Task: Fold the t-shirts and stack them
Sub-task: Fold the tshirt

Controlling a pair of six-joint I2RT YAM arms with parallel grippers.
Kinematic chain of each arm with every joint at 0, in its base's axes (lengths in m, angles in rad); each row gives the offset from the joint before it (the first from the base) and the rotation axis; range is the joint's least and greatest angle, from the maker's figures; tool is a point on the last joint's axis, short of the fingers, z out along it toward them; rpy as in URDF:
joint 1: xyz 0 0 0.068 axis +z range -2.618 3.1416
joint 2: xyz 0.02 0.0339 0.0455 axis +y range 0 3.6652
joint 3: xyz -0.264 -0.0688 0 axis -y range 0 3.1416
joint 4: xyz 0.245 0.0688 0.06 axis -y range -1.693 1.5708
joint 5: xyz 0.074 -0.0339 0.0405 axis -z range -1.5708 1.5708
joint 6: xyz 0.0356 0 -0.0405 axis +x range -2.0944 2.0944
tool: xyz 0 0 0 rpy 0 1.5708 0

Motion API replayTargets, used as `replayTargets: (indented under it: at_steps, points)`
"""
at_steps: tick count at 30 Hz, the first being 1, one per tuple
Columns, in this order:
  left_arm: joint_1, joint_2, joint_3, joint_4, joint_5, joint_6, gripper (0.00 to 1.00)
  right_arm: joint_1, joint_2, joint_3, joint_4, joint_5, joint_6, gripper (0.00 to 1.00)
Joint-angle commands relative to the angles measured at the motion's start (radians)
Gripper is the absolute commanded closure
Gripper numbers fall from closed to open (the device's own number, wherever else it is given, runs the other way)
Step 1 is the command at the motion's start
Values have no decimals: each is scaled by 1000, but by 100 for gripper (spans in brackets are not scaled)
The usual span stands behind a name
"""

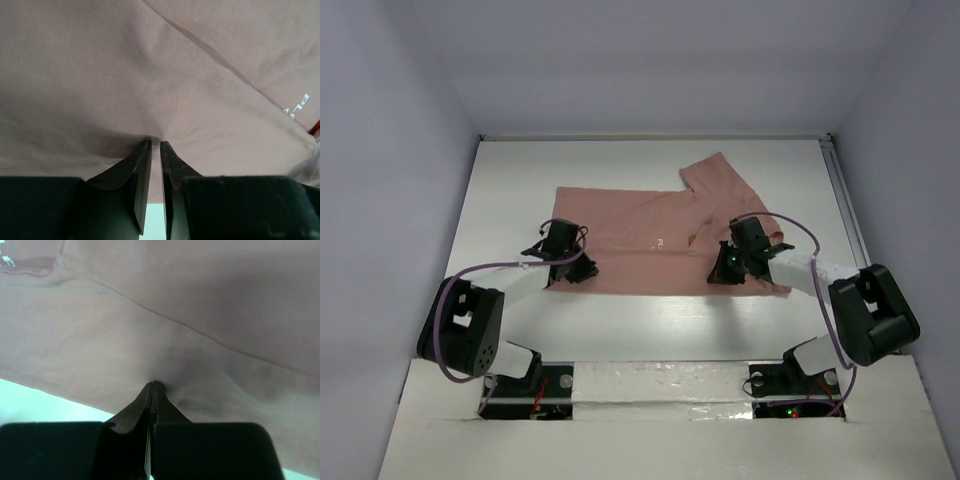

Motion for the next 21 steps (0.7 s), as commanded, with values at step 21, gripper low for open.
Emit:
replayTargets:
  at_steps: [21]
  points:
    - [181, 58, 543, -239, -176, 225, 100, -1, -90, 329, -243, 86, -102, 100]
